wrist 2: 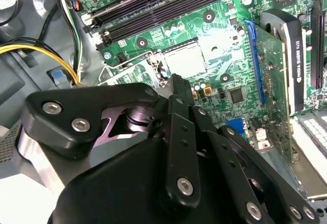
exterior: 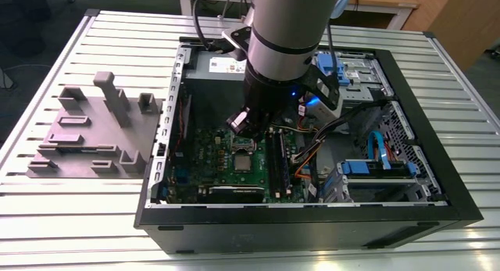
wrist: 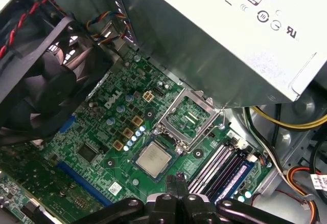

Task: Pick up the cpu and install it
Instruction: 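Close the cpu cover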

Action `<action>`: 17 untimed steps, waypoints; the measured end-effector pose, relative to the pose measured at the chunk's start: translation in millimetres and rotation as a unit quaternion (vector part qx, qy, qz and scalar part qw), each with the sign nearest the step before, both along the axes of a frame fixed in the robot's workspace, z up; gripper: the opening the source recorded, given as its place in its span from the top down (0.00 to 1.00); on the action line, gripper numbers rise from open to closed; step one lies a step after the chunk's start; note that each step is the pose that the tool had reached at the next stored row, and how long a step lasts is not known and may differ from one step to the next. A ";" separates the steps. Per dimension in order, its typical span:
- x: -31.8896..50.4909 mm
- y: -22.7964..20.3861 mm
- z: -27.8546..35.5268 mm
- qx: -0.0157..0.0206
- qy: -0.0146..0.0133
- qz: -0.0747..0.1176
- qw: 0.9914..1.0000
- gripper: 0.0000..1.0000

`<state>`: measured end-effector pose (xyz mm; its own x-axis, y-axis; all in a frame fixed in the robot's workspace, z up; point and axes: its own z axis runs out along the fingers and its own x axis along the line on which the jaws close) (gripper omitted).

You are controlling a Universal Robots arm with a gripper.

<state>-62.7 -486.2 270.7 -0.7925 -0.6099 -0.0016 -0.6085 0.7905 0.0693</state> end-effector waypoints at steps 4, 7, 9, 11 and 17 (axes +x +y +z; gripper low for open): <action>1.0 0.9 0.0 0.000 0.000 0.000 1.000 0.90; 1.5 1.5 0.1 0.000 0.000 0.000 1.000 0.90; 1.9 2.1 0.0 0.000 0.000 0.000 1.000 0.90; 2.0 2.2 -0.2 0.000 0.000 0.000 1.000 0.90; 3.8 2.6 -1.0 0.000 0.000 0.000 1.000 0.90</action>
